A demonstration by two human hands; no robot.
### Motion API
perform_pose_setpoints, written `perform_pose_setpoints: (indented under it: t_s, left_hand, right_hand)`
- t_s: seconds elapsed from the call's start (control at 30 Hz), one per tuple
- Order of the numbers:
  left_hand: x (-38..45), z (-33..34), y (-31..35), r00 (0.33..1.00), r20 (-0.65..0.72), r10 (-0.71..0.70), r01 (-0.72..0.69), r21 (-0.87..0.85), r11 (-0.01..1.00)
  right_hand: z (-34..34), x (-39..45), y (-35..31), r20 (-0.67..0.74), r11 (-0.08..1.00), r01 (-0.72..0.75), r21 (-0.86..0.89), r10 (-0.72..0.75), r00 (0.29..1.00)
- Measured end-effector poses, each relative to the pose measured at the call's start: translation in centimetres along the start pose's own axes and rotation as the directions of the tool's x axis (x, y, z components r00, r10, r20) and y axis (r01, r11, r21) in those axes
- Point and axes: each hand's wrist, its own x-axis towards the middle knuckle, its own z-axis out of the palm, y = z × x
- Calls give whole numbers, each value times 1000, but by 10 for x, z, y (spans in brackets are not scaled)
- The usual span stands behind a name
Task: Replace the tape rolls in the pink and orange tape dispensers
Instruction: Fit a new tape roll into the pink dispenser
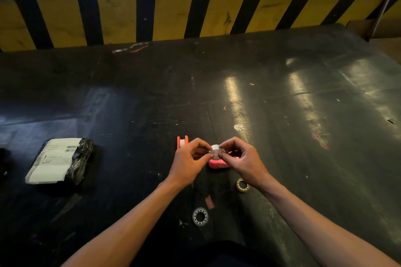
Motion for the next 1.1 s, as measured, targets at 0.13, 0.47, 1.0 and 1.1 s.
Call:
perform_pose_setpoints:
  t_s: [0.13, 0.47, 1.0, 1.1]
  left_hand:
    - [-2, 9, -10, 1000, -29, 0, 0, -2, 1000]
    - [20, 28, -45, 990, 139, -19, -16, 247, 969]
    - [35, 19, -73, 959, 233, -160, 27, 490, 871]
    - [35, 20, -72, 959, 227, -169, 37, 492, 870]
  right_hand:
    - [0, -3, 7, -11, 999, -18, -37, 18, 1000]
    - [-32, 18, 25, -11, 896, 33, -444, -43, 999]
    - [-19, 33, 58, 225, 700, 265, -663, -150, 963]
    - [-15, 35, 60, 259, 691, 281, -666, -139, 956]
